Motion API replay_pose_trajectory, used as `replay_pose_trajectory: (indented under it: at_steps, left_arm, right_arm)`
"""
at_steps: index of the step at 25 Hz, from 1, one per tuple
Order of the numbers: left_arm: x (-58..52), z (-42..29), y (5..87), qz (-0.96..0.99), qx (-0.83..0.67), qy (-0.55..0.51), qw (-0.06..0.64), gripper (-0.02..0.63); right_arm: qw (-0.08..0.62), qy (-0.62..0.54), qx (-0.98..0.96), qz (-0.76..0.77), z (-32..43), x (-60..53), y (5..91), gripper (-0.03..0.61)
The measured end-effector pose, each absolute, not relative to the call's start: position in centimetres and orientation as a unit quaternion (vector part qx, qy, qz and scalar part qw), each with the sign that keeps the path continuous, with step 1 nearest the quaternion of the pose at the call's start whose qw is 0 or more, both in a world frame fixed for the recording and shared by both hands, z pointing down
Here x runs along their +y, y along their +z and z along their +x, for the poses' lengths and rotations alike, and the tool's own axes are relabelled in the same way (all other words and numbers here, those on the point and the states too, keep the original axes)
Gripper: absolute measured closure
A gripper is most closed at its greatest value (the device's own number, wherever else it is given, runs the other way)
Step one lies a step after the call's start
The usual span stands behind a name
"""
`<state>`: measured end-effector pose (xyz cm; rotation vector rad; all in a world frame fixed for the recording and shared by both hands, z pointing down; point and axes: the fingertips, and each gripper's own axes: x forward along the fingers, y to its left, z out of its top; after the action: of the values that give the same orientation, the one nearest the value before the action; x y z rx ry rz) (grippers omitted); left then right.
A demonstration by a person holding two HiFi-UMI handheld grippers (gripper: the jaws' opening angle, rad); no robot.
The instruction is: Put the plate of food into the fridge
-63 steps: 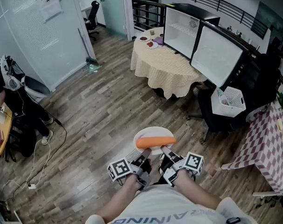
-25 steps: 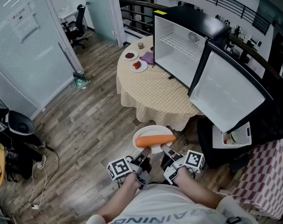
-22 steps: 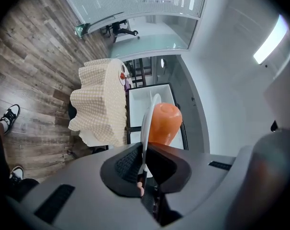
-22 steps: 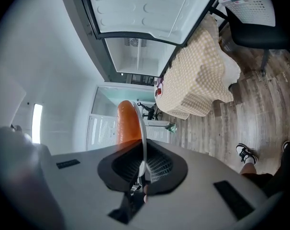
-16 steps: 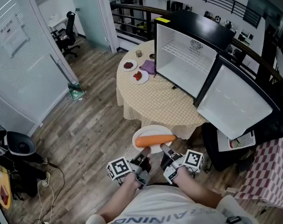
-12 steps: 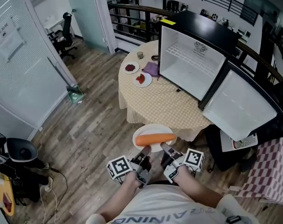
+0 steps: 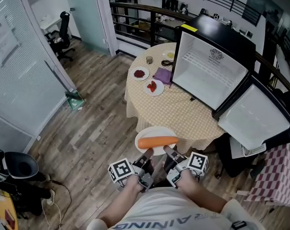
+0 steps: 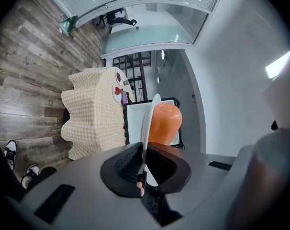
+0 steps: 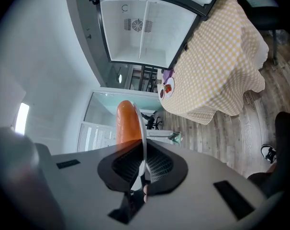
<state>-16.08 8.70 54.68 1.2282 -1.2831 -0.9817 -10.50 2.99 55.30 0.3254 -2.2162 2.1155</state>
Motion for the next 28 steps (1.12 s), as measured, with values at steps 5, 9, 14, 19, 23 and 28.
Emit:
replay_pose_trajectory:
  at_steps: [5, 9, 14, 19, 23, 28]
  left_arm:
    - [7.0, -17.1, 55.4, 0.516, -0.527, -0.401, 0.543, 0.588]
    - [3.6, -17.7, 55.6, 0.527, -0.512, -0.396, 0.551, 0.588]
    - [-2.1, -18.6, 55.1, 0.550, -0.493, -0.379, 0.557, 0.588]
    - [-8.7, -18.2, 54.4, 0.574, -0.470, -0.357, 0.568, 0.588]
    - [-13.0, -17.3, 54.1, 0.593, -0.453, -0.334, 0.576, 0.588]
    - [-16.7, -15.9, 53.8, 0.603, -0.428, -0.322, 0.591, 0.588]
  right_arm:
    - [0.025, 0.689, -0.714, 0.124, -11.3, 1.4, 56.0, 0.546]
    - [0.011, 0.694, -0.708, 0.132, -11.9, -1.5, 56.4, 0.546]
    - [-0.018, 0.697, -0.701, 0.150, -12.5, -6.7, 56.3, 0.546]
    - [-0.055, 0.691, -0.699, 0.173, -11.9, -12.8, 55.5, 0.546]
    - [-0.076, 0.686, -0.696, 0.195, -10.6, -16.6, 55.4, 0.546]
    - [-0.105, 0.689, -0.684, 0.214, -9.2, -19.7, 55.5, 0.546]
